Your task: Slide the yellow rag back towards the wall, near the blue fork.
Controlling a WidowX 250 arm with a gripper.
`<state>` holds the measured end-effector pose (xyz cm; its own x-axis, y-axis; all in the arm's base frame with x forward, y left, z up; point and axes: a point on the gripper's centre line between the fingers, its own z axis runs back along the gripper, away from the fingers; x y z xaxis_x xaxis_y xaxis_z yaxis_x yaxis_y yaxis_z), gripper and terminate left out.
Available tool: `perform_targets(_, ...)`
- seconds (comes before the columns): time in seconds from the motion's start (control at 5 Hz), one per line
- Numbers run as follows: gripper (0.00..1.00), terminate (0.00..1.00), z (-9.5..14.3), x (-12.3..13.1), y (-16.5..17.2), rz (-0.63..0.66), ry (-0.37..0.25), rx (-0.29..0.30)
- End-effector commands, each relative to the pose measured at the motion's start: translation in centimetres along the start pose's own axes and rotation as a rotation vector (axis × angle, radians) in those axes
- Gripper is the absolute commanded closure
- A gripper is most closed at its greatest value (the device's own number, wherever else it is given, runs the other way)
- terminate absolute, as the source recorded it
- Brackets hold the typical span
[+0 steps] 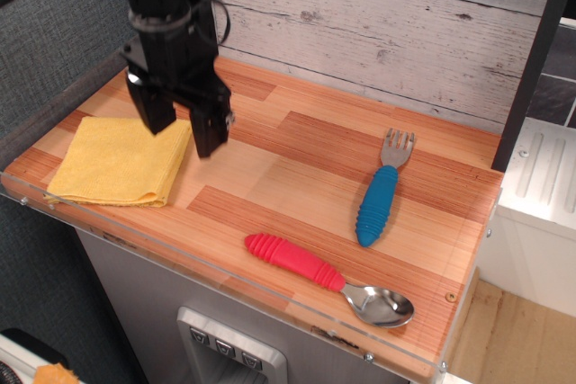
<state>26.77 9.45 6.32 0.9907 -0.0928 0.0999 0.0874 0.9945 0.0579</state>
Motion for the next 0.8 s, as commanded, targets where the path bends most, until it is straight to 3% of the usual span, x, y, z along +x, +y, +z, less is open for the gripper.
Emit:
perform_targets(0.0,1.0,0.0,0.0,-2.2,5.1,0.225,-0.024,0.069)
perform_targets(0.6,1.0,0.0,-3.1,-2.8,7.3,0.296,0.035,0.088)
